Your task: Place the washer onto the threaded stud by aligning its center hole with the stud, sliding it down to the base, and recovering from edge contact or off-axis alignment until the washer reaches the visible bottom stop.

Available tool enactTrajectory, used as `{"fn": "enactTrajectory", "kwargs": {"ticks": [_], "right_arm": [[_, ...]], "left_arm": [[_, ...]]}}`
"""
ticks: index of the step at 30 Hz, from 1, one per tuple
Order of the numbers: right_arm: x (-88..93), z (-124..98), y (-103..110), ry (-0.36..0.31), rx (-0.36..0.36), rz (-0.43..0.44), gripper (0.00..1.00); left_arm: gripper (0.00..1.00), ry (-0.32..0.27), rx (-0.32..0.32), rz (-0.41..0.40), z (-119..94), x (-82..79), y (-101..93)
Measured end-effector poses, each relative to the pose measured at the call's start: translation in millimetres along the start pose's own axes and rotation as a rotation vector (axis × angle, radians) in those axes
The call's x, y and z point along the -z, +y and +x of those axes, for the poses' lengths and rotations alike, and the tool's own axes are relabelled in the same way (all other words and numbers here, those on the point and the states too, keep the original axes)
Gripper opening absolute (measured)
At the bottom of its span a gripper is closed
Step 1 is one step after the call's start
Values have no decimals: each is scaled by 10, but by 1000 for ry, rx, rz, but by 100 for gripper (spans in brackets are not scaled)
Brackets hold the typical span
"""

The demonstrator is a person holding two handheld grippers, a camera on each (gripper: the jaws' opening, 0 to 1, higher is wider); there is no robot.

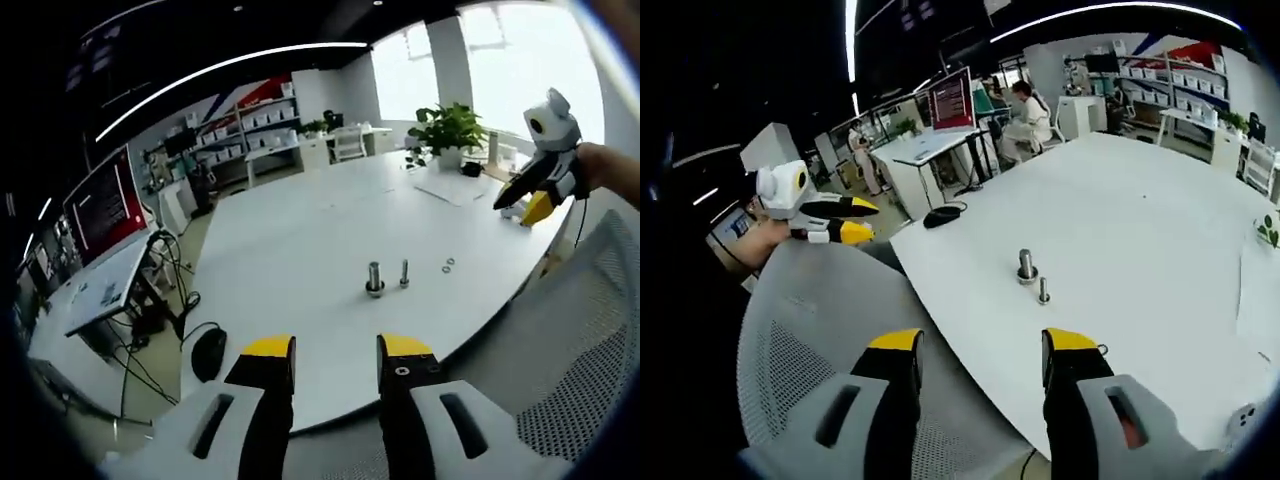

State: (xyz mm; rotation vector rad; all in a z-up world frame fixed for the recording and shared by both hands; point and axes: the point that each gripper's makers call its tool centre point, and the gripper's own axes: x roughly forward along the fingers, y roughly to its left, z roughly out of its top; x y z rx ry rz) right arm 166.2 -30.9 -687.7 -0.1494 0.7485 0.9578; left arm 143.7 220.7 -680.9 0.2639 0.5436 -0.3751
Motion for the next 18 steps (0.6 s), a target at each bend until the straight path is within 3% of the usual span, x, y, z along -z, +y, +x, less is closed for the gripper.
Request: {"fn": "enactTrajectory", "kwargs": {"ticks": [5, 7, 9, 11, 13, 16, 18], "right_arm": [[22, 110, -132, 47, -15, -32, 51], [134, 172, -254, 124, -3, -127, 51], [194, 222, -313, 157, -5, -172, 51], [272, 313, -389, 177, -18, -134, 51], [328, 360, -457, 193, -16, -144, 51], [427, 464, -563, 204, -50, -33, 49], [478, 530, -713, 211, -28, -1, 46]], "left_arm": [[32, 24, -2, 6, 26, 49, 14], [32, 28, -5, 6, 26, 59, 21], [28, 1, -31, 5, 1, 14, 62], [26, -11, -36, 6, -13, -6, 72], [26, 14, -33, 3, 11, 40, 72], [26, 32, -24, 8, 25, 66, 51], [25, 50, -16, 11, 33, 99, 38]]}}
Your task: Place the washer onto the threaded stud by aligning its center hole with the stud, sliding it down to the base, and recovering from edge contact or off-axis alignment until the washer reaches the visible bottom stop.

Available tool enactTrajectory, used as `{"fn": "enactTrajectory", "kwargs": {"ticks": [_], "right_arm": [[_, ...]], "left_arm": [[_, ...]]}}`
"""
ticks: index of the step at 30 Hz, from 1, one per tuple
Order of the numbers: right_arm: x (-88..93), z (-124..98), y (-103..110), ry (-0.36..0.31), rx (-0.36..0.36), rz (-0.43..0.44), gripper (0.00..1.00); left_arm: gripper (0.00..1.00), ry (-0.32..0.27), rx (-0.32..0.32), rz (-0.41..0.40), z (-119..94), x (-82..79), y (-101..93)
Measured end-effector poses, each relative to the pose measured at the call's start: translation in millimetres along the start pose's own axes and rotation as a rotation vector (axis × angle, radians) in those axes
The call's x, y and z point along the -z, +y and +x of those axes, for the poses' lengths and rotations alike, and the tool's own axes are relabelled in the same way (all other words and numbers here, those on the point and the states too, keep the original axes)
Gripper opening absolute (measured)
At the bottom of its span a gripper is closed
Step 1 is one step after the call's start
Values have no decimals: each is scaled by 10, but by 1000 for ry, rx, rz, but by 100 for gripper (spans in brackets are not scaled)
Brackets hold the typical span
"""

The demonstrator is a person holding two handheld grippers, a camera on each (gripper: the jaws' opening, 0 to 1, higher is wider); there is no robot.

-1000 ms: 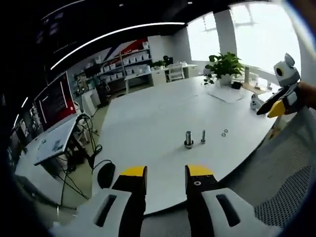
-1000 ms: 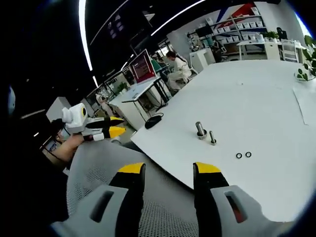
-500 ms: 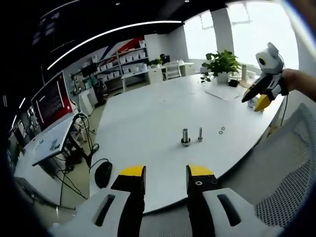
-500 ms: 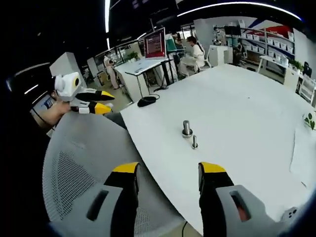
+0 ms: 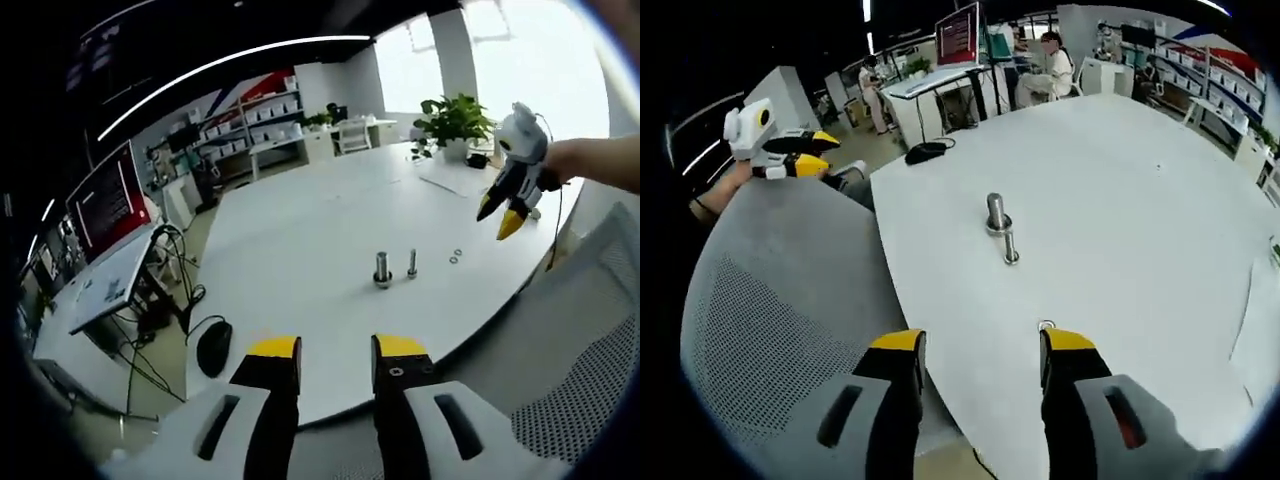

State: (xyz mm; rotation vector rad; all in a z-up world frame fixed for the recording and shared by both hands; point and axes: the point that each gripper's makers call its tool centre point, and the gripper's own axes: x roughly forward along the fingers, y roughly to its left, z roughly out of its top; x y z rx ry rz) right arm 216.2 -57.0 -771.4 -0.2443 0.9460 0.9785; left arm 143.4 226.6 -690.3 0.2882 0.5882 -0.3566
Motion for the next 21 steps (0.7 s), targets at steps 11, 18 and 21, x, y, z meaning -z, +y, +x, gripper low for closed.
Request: {"fn": "enactTrajectory", "kwargs": {"ticks": [11, 18, 21], "right_arm": [[155, 368, -310, 83, 33, 3, 41], [279, 536, -378, 183, 50, -58, 40], [283, 566, -442, 214, 86, -108, 36]], "left_arm": [[22, 74, 4, 1, 43, 130, -4], [19, 92, -1, 22, 40, 168, -3], [16, 77, 17, 43, 29, 151, -36]]}}
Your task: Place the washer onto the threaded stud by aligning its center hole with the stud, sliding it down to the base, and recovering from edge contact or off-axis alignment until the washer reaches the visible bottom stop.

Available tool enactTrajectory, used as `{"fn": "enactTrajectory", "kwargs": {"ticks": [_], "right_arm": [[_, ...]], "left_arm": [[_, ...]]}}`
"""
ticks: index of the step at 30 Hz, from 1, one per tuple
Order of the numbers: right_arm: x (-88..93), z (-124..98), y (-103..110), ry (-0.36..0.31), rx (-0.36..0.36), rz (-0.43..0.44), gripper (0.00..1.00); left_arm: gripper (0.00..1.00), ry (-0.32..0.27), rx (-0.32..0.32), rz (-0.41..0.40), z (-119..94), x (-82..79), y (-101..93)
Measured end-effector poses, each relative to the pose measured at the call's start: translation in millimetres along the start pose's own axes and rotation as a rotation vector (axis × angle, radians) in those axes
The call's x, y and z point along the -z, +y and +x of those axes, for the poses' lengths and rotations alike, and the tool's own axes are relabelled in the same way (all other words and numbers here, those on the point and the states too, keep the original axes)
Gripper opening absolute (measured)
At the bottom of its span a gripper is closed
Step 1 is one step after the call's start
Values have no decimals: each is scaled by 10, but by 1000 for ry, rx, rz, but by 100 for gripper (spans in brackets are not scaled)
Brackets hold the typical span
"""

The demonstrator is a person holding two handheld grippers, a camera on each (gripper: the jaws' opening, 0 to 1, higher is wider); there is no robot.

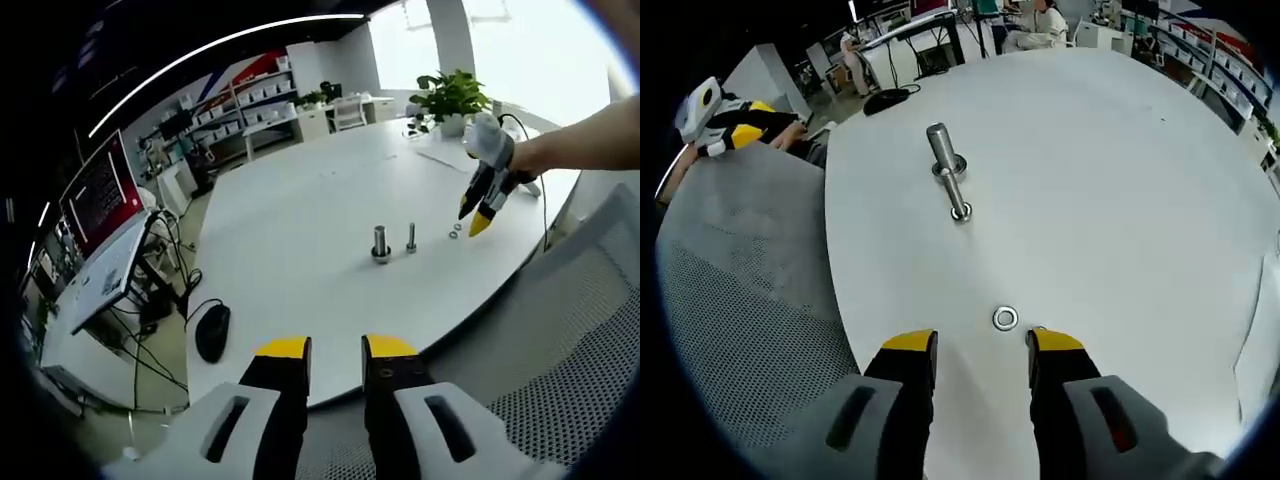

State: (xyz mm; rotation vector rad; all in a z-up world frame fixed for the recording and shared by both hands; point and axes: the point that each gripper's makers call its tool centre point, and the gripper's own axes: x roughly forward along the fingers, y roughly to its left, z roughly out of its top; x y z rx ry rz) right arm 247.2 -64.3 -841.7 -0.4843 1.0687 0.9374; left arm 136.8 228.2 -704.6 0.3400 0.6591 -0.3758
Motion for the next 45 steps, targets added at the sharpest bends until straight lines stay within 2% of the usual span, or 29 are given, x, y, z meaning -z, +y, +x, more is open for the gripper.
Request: {"fn": "enactTrajectory", "kwargs": {"ticks": [5, 6, 14, 20, 24, 28, 32, 45], "right_arm": [[14, 68, -19, 36, -2, -31, 32], [43, 96, -21, 63, -7, -64, 32], [97, 245, -32, 152, -35, -168, 32], [22, 250, -83, 162, -47, -194, 27], [46, 256, -114, 199, -53, -291, 23], [58, 259, -115, 240, -31, -398, 21], [48, 268, -94, 261, -32, -430, 21], [30, 285, -94, 244, -49, -460, 17]], "left_arm": [[14, 9, 7, 12, 1, 24, -10], [14, 9, 6, 10, 0, 24, -8], [12, 8, -10, 29, 0, 28, 9], [10, 14, -15, 53, 11, 36, 20], [9, 18, -21, 56, 10, 45, 27], [9, 18, -24, 71, 15, 42, 37], [9, 23, -26, 71, 17, 52, 40], [8, 39, -26, 84, 23, 80, 39]]}}
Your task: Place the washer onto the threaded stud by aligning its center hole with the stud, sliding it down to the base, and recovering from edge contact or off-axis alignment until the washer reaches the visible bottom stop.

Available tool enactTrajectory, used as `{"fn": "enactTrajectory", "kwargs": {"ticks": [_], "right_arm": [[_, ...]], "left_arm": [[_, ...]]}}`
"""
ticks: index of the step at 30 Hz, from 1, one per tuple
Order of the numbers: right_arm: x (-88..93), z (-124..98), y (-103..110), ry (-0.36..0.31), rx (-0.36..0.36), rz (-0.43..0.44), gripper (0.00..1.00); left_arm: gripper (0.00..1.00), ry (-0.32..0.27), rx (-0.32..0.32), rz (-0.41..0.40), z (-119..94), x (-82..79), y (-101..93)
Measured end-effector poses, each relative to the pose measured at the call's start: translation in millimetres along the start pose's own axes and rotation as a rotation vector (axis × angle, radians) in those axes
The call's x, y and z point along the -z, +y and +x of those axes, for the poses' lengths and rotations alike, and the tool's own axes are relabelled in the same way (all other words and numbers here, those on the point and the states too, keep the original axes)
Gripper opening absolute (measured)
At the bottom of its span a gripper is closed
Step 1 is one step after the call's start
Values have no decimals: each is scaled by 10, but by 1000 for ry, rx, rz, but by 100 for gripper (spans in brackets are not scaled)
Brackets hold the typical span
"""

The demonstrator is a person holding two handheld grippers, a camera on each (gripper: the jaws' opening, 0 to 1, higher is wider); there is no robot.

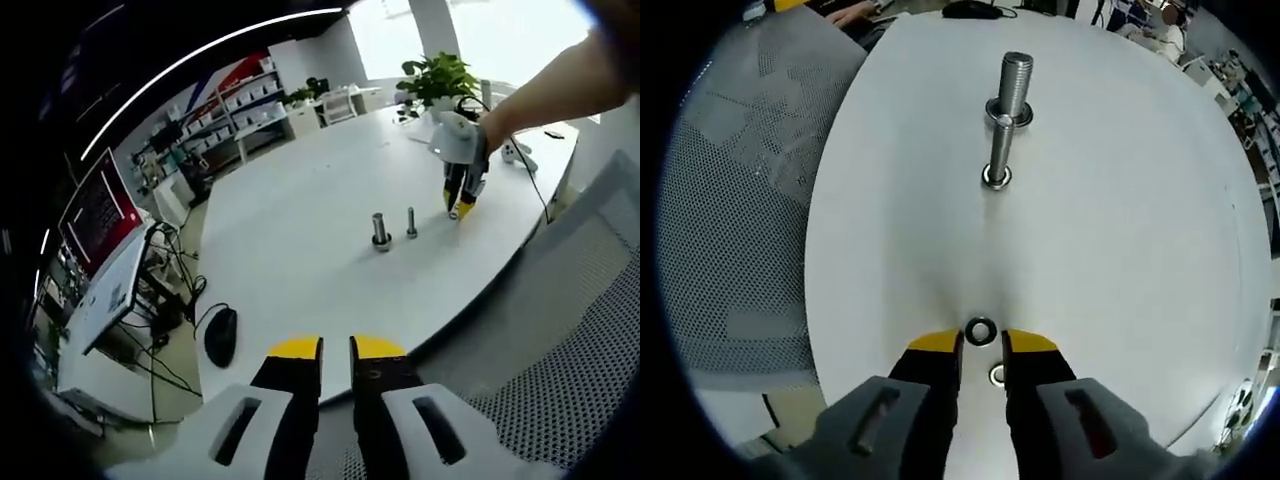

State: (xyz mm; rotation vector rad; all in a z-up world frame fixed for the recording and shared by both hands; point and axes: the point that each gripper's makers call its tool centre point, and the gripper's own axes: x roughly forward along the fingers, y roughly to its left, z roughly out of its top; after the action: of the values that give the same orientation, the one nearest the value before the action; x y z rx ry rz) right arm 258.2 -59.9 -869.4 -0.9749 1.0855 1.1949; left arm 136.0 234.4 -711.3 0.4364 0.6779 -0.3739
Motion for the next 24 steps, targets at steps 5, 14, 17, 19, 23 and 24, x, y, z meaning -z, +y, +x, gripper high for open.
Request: {"fn": "enactTrajectory", "kwargs": {"ticks": [5, 14, 17, 19, 23, 24], "right_arm": [[-9, 1, 5, 3, 1, -14, 16], [-9, 10, -2, -17, 33, 34, 14], [-11, 4, -10, -31, 40, 85, 14], [-15, 5, -21, -40, 39, 135, 14], [-1, -5, -10, -30, 34, 168, 14], [2, -15, 10, -26, 26, 165, 14]], "left_arm": [[8, 0, 5, 3, 0, -1, -7], [6, -12, 1, 23, -8, -22, -3], [6, -14, 1, 22, -10, -26, -5], [6, -15, 1, 24, -11, -25, -5], [6, -18, 6, 29, -11, -29, -14], [6, -18, 9, 29, -11, -30, -17]]}}
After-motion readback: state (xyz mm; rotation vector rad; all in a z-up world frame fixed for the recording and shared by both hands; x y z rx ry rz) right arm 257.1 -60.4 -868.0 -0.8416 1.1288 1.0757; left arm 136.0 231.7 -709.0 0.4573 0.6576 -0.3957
